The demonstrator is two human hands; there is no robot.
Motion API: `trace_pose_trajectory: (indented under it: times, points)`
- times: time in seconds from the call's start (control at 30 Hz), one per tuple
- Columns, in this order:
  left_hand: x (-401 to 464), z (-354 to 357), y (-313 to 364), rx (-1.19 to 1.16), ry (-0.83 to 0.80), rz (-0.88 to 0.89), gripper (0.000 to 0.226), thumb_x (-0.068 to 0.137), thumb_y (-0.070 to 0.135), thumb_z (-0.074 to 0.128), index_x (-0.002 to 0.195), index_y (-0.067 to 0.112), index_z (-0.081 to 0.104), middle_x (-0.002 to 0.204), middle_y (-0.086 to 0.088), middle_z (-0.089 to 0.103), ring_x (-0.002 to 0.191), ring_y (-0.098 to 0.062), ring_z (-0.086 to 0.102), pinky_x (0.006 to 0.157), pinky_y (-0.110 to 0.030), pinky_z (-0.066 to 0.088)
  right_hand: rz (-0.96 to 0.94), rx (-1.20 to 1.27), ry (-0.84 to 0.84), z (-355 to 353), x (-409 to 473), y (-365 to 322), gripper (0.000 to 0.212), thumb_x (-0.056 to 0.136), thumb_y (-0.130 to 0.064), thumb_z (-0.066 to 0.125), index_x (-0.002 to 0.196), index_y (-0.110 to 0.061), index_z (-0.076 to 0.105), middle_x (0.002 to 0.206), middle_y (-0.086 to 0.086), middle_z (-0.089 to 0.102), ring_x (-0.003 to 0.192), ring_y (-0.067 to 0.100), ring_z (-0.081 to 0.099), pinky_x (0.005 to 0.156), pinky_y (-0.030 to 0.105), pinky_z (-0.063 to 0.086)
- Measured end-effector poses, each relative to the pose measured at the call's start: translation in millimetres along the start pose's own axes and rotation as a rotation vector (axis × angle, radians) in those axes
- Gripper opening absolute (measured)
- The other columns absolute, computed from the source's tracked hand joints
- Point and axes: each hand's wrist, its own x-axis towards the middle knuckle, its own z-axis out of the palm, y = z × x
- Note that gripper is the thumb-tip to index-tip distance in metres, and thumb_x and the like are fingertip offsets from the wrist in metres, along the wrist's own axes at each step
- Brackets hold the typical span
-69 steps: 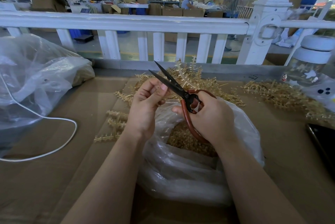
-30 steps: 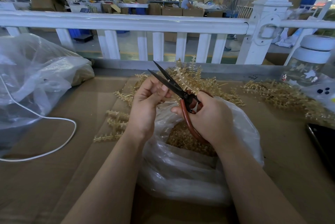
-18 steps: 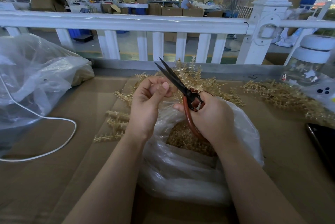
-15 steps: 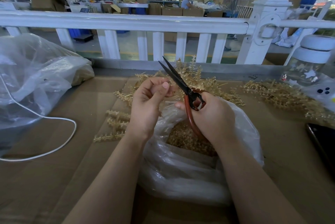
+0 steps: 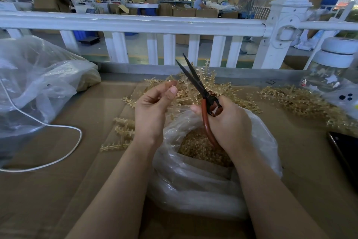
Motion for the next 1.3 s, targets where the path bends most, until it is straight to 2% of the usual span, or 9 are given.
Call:
trace_pose_trajectory:
  times: [0.17,0.33,0.5,0.6,0.7,0.8,0.97,1.13,1.3]
  points:
    - [2.2,-1.8,-0.9,-0.089,0.042,-0.097,0.028,0.078,0.023,0.072,0.104,0.012,0.072,0.070,0.005,0.060,0.057,-0.007,0.042,0.055,-0.019,0.039,0.004,0.029,-0.026,-1.1,0.3,-1.7,0.064,0.069,-0.091,0.043,0.072,-0.028,0.052,0.061,-0.012,0.056,0.055,0.001,0.053,0.049,0.013,0.028]
    - [3.7,-5.1,0.7,-0.200,0.105,-0.155,0.037,0.078,0.024,0.071,0.113,0.012,0.068,0.073,0.007,0.056,0.062,-0.006,0.044,0.060,-0.016,0.041,-0.049,0.062,-0.125,-1.2,0.1,-2.1,0.064,0.068,-0.088,0.045,0.077,-0.025,0.057,0.060,-0.010,0.058,0.056,0.006,0.057,0.049,0.014,0.041]
    - [6.4,-8.8,1.4,-0.326,0.188,-0.187,0.025,0.080,0.023,0.069,0.104,0.018,0.069,0.078,0.006,0.060,0.062,-0.005,0.051,0.062,-0.017,0.048,-0.011,0.207,-0.211,-0.9,1.5,0.0,0.053,0.071,-0.084,0.058,0.081,-0.032,0.063,0.067,-0.011,0.066,0.073,0.000,0.062,0.059,0.015,0.049]
    - [6.8,-9.9,1.3,-0.288,0.171,-0.192,0.022,0.081,0.023,0.068,0.103,0.020,0.068,0.079,0.006,0.060,0.066,-0.004,0.055,0.064,-0.017,0.049,0.034,0.261,-0.220,-0.5,2.7,-1.6,0.052,0.070,-0.084,0.056,0.079,-0.034,0.065,0.076,-0.023,0.068,0.071,0.000,0.064,0.059,0.017,0.051]
    - [4.8,-6.1,1.7,-0.216,0.105,-0.199,0.023,0.077,0.024,0.069,0.099,0.020,0.068,0.080,0.010,0.064,0.065,-0.003,0.056,0.065,-0.017,0.049,0.113,0.388,-0.221,0.7,4.2,-2.2,0.045,0.072,-0.075,0.064,0.074,-0.030,0.067,0.069,-0.015,0.069,0.064,0.005,0.066,0.063,0.028,0.057]
    - [1.6,-0.9,2.3,-0.139,0.033,-0.176,0.019,0.074,0.022,0.070,0.093,0.019,0.069,0.086,0.011,0.070,0.064,-0.003,0.057,0.066,-0.017,0.050,0.171,0.512,-0.249,-1.7,5.7,-4.5,0.042,0.076,-0.066,0.071,0.075,-0.024,0.070,0.061,-0.006,0.069,0.057,0.006,0.065,0.057,0.019,0.050]
    - [-2.8,5.7,-0.6,-0.022,-0.025,-0.118,0.011,0.081,0.012,0.070,0.084,0.022,0.069,0.098,0.012,0.075,0.072,-0.001,0.060,0.067,-0.016,0.048,0.247,0.732,-0.353,-3.6,8.7,-8.0,0.024,0.087,-0.029,0.076,0.087,-0.005,0.073,0.067,0.007,0.073,0.058,0.009,0.068,0.061,0.018,0.052]
    - [-2.6,8.1,-2.0,-0.014,-0.039,-0.075,0.019,0.086,-0.001,0.066,0.085,0.018,0.069,0.096,0.009,0.075,0.077,-0.002,0.062,0.069,-0.017,0.050,0.241,0.772,-0.427,-2.8,10.0,-7.5,0.007,0.085,-0.015,0.080,0.085,-0.012,0.074,0.071,0.000,0.075,0.053,-0.002,0.064,0.052,0.008,0.046]
    - [-4.5,9.9,-1.8,-0.018,-0.054,-0.058,0.010,0.079,0.007,0.071,0.085,0.015,0.070,0.092,0.009,0.074,0.075,-0.004,0.062,0.068,-0.018,0.050,0.234,0.746,-0.403,-0.8,9.3,-6.7,0.020,0.076,-0.014,0.086,0.091,-0.011,0.074,0.088,0.002,0.076,0.084,0.014,0.074,0.080,0.025,0.059]
